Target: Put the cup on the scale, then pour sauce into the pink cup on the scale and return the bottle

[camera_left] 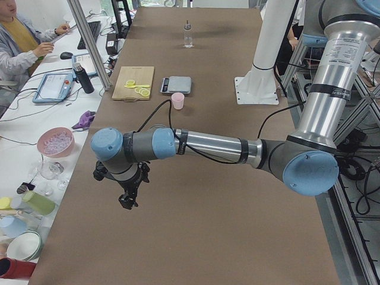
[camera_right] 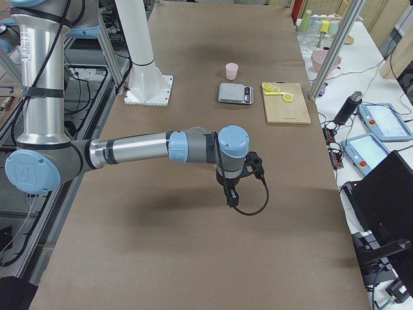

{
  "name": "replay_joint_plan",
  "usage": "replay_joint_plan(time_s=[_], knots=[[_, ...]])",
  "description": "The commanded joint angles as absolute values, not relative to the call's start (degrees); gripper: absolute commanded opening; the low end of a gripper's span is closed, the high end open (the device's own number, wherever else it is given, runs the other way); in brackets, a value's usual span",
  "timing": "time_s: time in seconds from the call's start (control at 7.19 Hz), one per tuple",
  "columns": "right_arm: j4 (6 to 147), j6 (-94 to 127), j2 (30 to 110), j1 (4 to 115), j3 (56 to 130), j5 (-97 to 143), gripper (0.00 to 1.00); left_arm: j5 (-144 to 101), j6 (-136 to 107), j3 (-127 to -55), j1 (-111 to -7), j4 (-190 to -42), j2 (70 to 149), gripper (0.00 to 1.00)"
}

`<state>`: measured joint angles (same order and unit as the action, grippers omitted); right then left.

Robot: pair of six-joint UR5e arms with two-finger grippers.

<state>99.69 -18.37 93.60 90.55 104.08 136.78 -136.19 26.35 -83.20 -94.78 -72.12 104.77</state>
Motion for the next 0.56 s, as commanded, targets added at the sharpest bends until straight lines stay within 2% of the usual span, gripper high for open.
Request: replay_joint_plan(time_s=[0.0,0.42], knots=[[99.7,-18.5,93.6,90.3,104.1,136.8,1.00,-137.0,26.3,-83.9,-94.6,-72.2,105.0,0.98],[99.6,-18.6,93.6,89.7,104.3,140.1,1.00,-142.6,26.2,-84.3,-92.6,-72.2,103.7,0.98]])
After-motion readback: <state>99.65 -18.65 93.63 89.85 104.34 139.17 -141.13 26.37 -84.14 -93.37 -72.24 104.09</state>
